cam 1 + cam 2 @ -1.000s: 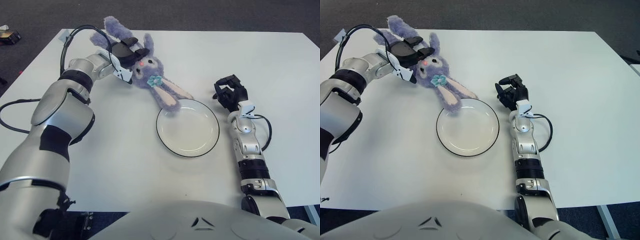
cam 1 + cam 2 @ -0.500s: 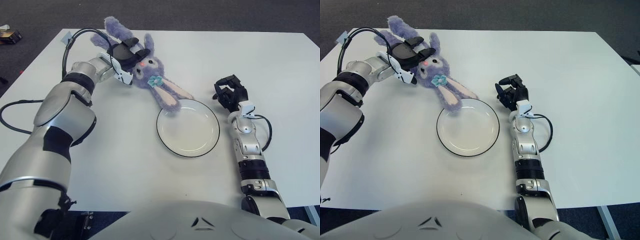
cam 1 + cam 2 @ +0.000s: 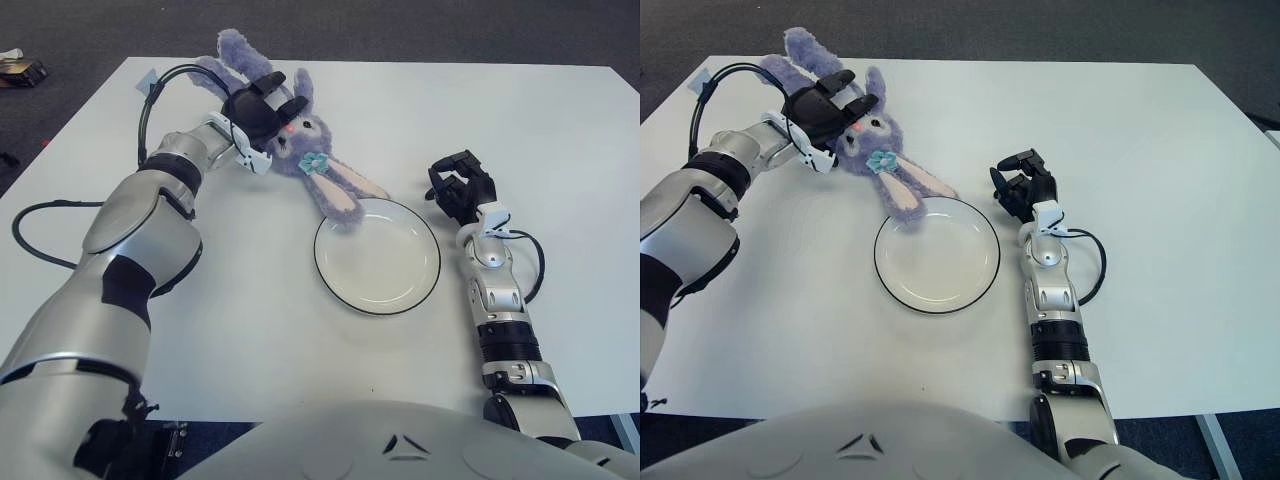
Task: Put the doll into the plate.
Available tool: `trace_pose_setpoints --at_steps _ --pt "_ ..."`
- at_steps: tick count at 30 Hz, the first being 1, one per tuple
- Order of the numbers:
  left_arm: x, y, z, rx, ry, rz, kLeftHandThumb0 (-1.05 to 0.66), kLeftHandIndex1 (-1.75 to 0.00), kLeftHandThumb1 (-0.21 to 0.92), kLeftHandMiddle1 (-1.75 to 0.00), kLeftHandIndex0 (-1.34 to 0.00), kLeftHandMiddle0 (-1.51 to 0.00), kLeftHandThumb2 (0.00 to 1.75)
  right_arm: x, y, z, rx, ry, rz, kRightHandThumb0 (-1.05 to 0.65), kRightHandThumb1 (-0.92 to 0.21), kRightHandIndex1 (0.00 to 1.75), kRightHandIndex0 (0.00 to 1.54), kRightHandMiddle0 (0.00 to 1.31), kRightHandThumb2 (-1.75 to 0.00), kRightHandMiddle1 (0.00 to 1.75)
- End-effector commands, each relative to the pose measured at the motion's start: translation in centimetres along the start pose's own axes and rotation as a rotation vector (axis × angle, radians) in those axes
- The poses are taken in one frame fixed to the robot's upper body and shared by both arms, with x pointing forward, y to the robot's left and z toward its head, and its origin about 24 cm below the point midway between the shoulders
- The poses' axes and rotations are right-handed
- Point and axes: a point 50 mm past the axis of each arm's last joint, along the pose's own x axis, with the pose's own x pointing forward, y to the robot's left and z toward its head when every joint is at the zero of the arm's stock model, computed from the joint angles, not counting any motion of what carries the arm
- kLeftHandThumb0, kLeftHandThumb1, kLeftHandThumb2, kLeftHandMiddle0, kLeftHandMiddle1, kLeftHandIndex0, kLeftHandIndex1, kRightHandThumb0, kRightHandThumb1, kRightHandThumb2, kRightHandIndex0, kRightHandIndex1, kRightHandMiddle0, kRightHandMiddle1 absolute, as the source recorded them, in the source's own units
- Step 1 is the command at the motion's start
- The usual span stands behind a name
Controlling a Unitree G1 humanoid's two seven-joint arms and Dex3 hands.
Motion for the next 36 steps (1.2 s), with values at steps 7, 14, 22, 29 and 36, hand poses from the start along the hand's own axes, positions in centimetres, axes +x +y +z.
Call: trace_pose_setpoints --at_steps 7,14,22,29,36 --pt "-0.2 -1.2 1.5 0.057 -0.039 -0.004 -0.63 -0.08 0.80 -0.03 -0.46 -0.29 0.00 -1.7 0.1 -2.4 -0.002 0.106 0.002 -0.36 -0.92 1.51 0.73 0.45 -0.29 1.49" --pt "0.0 -1.3 2.0 0.042 -0.026 -0.004 -0.38 -0.07 0.83 -0.40 -0.61 -0.32 0.00 -1.8 0.1 -2.5 -0.005 0.105 0.007 -0.36 -0.92 1.52 0.72 0.45 -0.29 1.49" --pt "0.0 -1.4 2.2 0.042 -0.023 -0.009 -0.05 -0.08 0.89 -1.24 -0.75 -0.15 0.01 -1.8 0.1 -2.5 -0.007 0.102 0.011 -0.36 -0.92 1.52 0.72 0.44 -0.29 1.50" --pt "0.0 -1.5 2.4 0.056 -0.028 -0.017 -0.05 -0.09 0.90 -1.29 -0.76 -0.14 0.01 -1.8 0.2 -2.5 -0.006 0.096 0.018 -0.36 -0.92 1.52 0.72 0.44 -0.30 1.50" --pt "0.0 -1.6 2.5 0.059 -0.030 -0.021 -0.05 -0.09 0.90 -1.30 -0.76 -0.14 0.01 -1.8 0.3 -2.5 -0.005 0.094 0.020 -0.36 -0.92 1.52 0.72 0.43 -0.30 1.51"
